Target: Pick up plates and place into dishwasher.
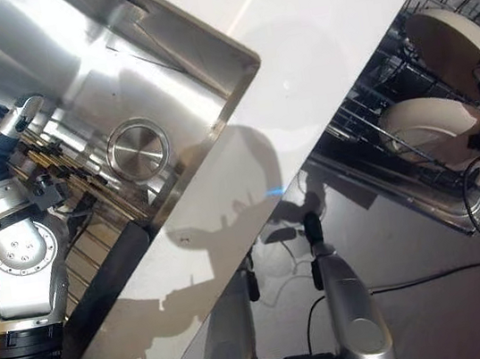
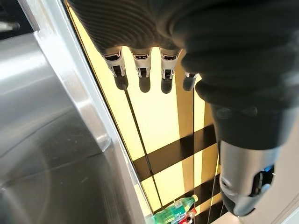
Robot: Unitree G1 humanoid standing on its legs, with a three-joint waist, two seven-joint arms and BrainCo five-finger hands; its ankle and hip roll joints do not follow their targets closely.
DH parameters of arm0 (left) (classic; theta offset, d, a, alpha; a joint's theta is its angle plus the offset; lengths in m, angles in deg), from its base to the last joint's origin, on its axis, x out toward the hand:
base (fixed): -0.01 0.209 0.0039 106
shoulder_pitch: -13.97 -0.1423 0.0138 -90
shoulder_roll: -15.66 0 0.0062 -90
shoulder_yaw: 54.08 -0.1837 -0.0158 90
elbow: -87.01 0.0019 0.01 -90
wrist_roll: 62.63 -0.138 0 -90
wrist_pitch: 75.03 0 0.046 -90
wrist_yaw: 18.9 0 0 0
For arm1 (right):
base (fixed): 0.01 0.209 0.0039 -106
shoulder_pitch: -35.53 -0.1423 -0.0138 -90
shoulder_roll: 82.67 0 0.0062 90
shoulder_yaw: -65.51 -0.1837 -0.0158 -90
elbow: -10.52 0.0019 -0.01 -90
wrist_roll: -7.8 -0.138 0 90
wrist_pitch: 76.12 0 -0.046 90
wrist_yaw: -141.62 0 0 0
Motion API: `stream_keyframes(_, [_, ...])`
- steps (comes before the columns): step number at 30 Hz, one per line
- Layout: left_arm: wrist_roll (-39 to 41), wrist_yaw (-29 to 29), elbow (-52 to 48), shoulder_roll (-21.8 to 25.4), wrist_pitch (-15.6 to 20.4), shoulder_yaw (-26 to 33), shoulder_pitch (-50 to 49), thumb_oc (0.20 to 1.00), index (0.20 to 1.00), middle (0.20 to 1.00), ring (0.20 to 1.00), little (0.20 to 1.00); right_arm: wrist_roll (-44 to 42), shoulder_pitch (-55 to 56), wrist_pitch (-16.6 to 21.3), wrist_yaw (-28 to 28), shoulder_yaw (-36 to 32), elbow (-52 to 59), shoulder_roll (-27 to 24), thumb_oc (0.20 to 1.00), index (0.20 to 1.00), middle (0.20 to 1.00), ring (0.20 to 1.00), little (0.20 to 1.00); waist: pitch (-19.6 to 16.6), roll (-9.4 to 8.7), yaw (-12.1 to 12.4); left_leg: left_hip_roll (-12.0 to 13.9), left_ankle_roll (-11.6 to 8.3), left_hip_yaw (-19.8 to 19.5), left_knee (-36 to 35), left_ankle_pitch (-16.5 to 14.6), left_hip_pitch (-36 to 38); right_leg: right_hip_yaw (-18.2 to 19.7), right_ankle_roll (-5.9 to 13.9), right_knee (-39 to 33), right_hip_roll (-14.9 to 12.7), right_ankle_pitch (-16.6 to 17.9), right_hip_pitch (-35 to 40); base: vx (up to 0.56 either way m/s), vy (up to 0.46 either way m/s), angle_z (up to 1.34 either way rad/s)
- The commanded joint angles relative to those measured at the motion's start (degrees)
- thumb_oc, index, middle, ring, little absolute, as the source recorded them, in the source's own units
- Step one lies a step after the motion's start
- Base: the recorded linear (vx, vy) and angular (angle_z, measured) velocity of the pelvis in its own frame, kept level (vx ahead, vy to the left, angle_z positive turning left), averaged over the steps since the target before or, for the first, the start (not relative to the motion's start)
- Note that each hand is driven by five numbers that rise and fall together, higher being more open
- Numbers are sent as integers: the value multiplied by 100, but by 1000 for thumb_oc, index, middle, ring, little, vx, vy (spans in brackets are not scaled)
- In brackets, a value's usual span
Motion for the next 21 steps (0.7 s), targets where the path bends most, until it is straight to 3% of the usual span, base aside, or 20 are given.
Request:
stream_keyframes(1, [-272, 155, -185, 96, 189, -28, 186, 1000, 1000, 1000, 1000, 1000, 9, -329, 102, 135, -221, 125, -601, 200, 200, 200, 200, 200, -25, 107, -161, 53, -173, -366, 342, 6, -299, -221, -102, 96, 21, -34, -158, 14, 9, -9])
stream_keyframes(11, [-236, 127, -150, 191, 74, -110, 318, 1000, 1000, 1000, 1000, 1000, -542, -477, 258, 1013, 208, -425, -619, 200, 200, 200, 200, 200, -7, 244, -155, 39, -167, -255, 327, 59, -513, -217, -128, 206, 2, -72, -440, 5, -8, -7])
stream_keyframes(21, [-252, 176, -102, 340, -68, -262, 550, 1000, 1000, 1000, 1000, 1000, -471, -865, 250, 923, 477, -740, -685, 200, 200, 200, 200, 200, -7, 323, -121, 37, -168, -208, 333, 98, -774, -248, -85, 221, -42, -41, -692, -3, -37, 0])
